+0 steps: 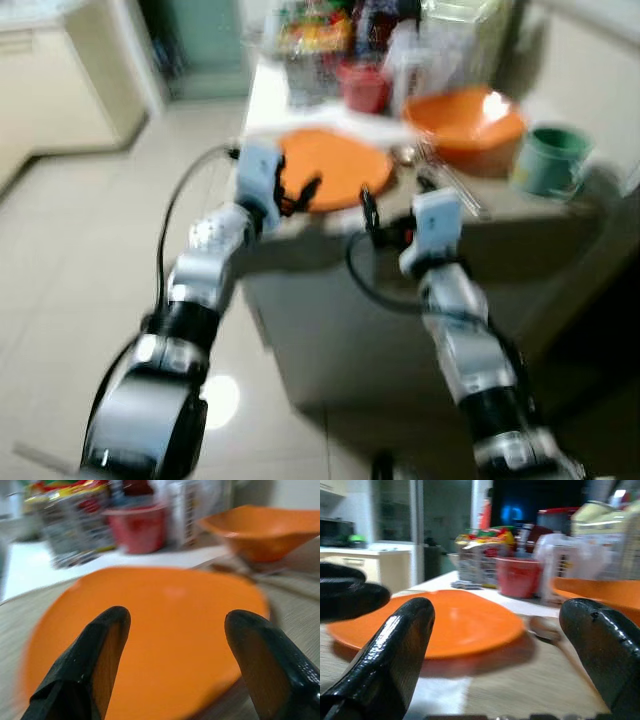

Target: Setting the table

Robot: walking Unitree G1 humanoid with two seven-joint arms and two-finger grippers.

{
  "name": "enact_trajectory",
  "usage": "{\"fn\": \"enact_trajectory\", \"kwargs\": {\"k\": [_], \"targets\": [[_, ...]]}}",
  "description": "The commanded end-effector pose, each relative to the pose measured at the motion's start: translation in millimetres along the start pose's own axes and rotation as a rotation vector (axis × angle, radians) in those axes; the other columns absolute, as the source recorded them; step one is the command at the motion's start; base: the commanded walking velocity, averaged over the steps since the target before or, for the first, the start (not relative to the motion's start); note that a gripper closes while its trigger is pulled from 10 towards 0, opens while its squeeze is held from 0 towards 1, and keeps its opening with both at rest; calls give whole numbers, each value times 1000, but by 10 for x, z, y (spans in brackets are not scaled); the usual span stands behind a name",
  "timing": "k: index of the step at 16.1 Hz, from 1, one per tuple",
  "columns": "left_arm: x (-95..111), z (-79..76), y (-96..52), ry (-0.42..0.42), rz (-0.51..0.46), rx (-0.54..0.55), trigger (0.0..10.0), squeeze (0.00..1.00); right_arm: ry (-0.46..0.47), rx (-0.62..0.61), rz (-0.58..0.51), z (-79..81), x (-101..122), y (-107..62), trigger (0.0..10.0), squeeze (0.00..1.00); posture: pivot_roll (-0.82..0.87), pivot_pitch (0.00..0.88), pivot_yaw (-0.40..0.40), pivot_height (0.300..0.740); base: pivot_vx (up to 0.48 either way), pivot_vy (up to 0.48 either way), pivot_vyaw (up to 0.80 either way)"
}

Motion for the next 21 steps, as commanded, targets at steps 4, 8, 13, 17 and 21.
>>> {"fn": "enact_trajectory", "kwargs": {"k": [4, 8, 13, 17, 21], "targets": [[59, 20, 7, -15, -41, 16, 0, 0, -18, -6, 12, -29, -15, 14, 10000, 0, -83, 0, 60, 727, 0, 0, -302], [54, 131, -12, -23, -47, 74, 0, 0, -20, 13, 11, 15, -17, 12, 10000, 0, -75, 0, 53, 727, 0, 0, 0], [91, 222, -30, -13, -64, 123, 0, 0, -25, 21, 9, 10, -12, 5, 10000, 0, -75, 0, 44, 727, 0, 0, 0], [143, 198, 2, 8, -71, 108, 0, 0, -26, 27, 8, 17, -14, 1, 10000, 0, -77, 0, 45, 727, 0, 0, 0], [77, 129, -39, -19, -85, 107, 0, 0, -32, 15, 23, 1, -46, -14, 10000, 0, -84, 0, 49, 727, 0, 0, 0]]}}
Point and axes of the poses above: a point about 5 cm out from each wrist's last joint towards the gripper, its own y axis pointing out of the wrist towards the gripper, its own x axis along the axis of the wrist's last joint, z = x × y, the point moved 4 cm from there along y, pointing out of the wrist towards the gripper, and after that the axes turned 10 degrees about -y, right-handed, at the moved point
